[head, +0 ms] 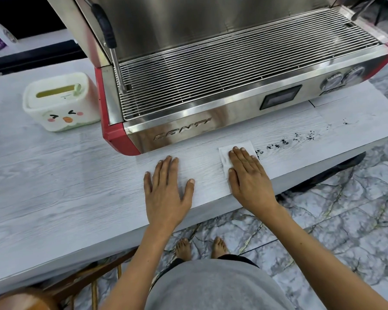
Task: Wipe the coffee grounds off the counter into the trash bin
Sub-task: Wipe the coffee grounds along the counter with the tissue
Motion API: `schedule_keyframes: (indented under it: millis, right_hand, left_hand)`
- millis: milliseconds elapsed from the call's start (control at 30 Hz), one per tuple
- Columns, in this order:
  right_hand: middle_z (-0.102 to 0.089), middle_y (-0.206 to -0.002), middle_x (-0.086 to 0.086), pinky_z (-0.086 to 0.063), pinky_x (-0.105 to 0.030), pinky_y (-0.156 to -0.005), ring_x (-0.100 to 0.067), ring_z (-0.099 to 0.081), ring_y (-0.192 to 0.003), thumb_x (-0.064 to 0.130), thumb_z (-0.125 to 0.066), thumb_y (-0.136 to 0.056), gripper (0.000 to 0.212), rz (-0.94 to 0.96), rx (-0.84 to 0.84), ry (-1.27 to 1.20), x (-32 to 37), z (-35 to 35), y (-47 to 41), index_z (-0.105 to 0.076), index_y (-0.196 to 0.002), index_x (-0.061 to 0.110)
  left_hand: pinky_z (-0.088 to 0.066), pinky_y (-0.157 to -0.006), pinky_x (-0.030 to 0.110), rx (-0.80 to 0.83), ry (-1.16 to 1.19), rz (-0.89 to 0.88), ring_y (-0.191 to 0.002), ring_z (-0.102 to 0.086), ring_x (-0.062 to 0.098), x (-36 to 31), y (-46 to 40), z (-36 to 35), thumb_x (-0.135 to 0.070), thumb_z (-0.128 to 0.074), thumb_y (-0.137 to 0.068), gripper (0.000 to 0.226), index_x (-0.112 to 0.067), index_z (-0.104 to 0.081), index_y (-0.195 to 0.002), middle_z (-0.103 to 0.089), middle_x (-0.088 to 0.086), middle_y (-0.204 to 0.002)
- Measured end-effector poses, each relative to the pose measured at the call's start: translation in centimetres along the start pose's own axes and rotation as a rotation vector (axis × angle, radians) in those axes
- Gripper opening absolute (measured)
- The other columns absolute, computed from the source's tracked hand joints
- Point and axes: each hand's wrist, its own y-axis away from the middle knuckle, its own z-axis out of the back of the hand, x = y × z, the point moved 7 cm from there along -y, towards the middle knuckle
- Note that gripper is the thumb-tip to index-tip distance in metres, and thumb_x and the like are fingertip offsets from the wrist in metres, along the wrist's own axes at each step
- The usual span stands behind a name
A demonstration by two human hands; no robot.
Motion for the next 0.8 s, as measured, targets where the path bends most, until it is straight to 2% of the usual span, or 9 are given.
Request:
schedule_keyframes:
  millis: [267,500,800]
  right_hand:
    - [-0.041,-0.149,-0.014,-0.025,-0.043,-0.117,-0.025,-0.034,-0.141,0.027,-0.032,-0.099,0.05,0.004,0.004,-0.003,0.2,0.0,0.0,-0.043,-0.141,0.002]
    - [-0.043,-0.148,-0.014,-0.029,-0.044,-0.116,-0.023,-0.035,-0.141,0.028,-0.033,-0.098,0.051,0.092,0.042,-0.025,2.1,-0.5,-0.8,-0.045,-0.14,0.002]
    - [-0.044,-0.147,-0.014,-0.03,-0.045,-0.115,-0.025,-0.038,-0.139,0.028,-0.03,-0.099,0.051,0.021,0.018,-0.012,0.1,0.0,-1.4,-0.045,-0.14,0.002]
  left_hand:
    - [0.006,-0.124,0.041,0.119,-0.05,-0.091,-0.153,0.01,0.014,-2.3,-0.1,-1.3,-0.067,-0.019,-0.096,0.084,-0.014,-0.004,-0.159,0.004,0.002,-0.167]
    - [0.006,-0.124,0.043,0.142,-0.069,-0.11,-0.153,0.012,0.012,-4.0,-0.6,-2.0,-0.074,-0.019,-0.092,0.091,-0.015,-0.004,-0.159,0.006,0.001,-0.167]
    - [0.007,-0.124,0.043,0.144,-0.068,-0.107,-0.152,0.014,0.011,-4.2,-0.6,-1.8,-0.075,-0.018,-0.09,0.092,-0.016,-0.001,-0.159,0.01,-0.001,-0.167]
